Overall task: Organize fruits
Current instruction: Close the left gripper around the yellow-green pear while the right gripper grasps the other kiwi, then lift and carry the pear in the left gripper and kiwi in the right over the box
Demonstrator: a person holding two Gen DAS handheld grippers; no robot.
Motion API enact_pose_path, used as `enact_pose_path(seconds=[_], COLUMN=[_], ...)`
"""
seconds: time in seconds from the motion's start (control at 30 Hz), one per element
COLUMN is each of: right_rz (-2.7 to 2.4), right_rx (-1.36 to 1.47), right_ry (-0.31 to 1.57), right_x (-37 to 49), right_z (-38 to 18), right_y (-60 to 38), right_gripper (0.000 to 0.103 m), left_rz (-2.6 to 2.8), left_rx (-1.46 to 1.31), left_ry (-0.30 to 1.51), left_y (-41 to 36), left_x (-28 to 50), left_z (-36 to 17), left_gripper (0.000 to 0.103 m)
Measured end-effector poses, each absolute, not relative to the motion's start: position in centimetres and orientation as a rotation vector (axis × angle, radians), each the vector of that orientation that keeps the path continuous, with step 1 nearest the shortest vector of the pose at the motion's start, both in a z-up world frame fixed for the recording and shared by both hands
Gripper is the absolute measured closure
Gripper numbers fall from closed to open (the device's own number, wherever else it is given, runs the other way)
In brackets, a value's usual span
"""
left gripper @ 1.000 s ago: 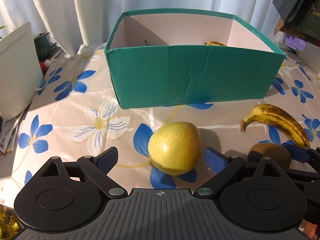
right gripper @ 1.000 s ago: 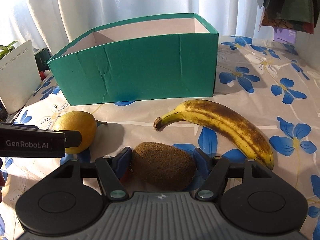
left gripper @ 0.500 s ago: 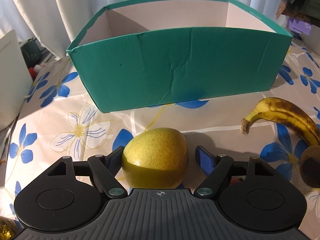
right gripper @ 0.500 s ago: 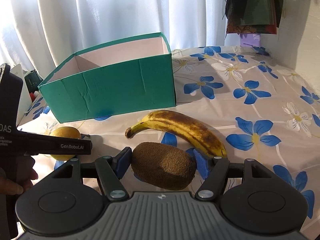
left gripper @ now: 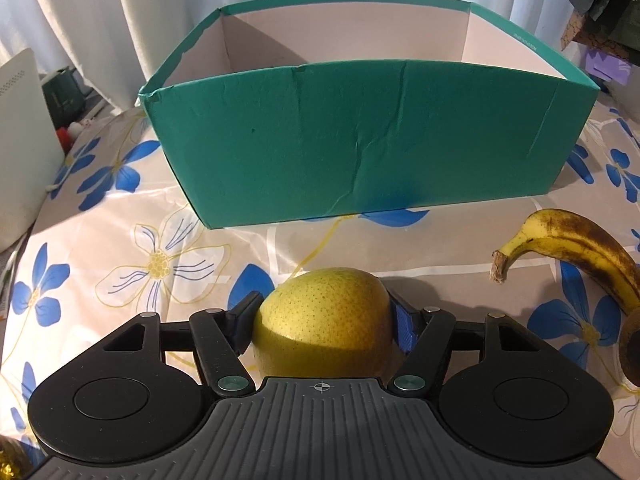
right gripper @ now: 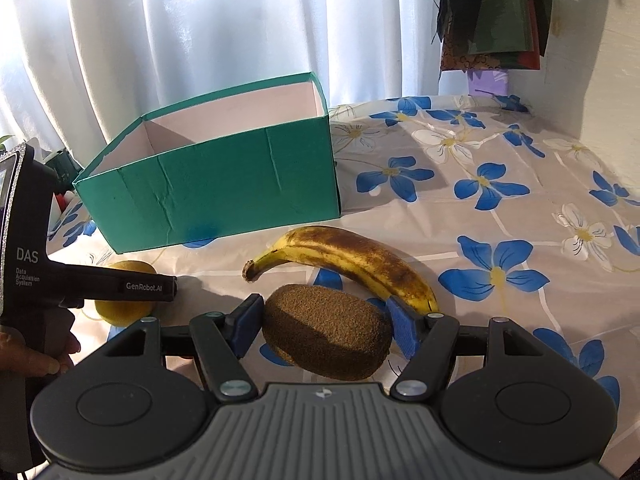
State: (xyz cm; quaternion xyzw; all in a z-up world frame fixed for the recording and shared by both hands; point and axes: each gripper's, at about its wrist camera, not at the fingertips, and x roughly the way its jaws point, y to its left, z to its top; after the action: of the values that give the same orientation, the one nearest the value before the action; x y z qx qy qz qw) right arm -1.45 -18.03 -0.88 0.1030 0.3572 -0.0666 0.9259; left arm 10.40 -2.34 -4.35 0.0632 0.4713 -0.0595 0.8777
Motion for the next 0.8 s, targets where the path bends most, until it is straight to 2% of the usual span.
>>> enact_pose_path(seconds=[0.47,0.8], right_rz=[-0.161,-0.159], right_rx=[0.183,0.128], right_ry=[0.704,0.62], right_x=[-0.7,2.0], right_z=[0.2,4.2], right_y=[-15.8,-14.4], right_gripper=[0.036,0.036], left_rz=[-0.14,-0.1], left_rx=[0.092,0.07], left_ry=[0.963,0.875], left_y=[-0.5,-0.1], left_x=[9.2,9.6], left_z=[-1.9,2.6], left_gripper=[0.033,0.033])
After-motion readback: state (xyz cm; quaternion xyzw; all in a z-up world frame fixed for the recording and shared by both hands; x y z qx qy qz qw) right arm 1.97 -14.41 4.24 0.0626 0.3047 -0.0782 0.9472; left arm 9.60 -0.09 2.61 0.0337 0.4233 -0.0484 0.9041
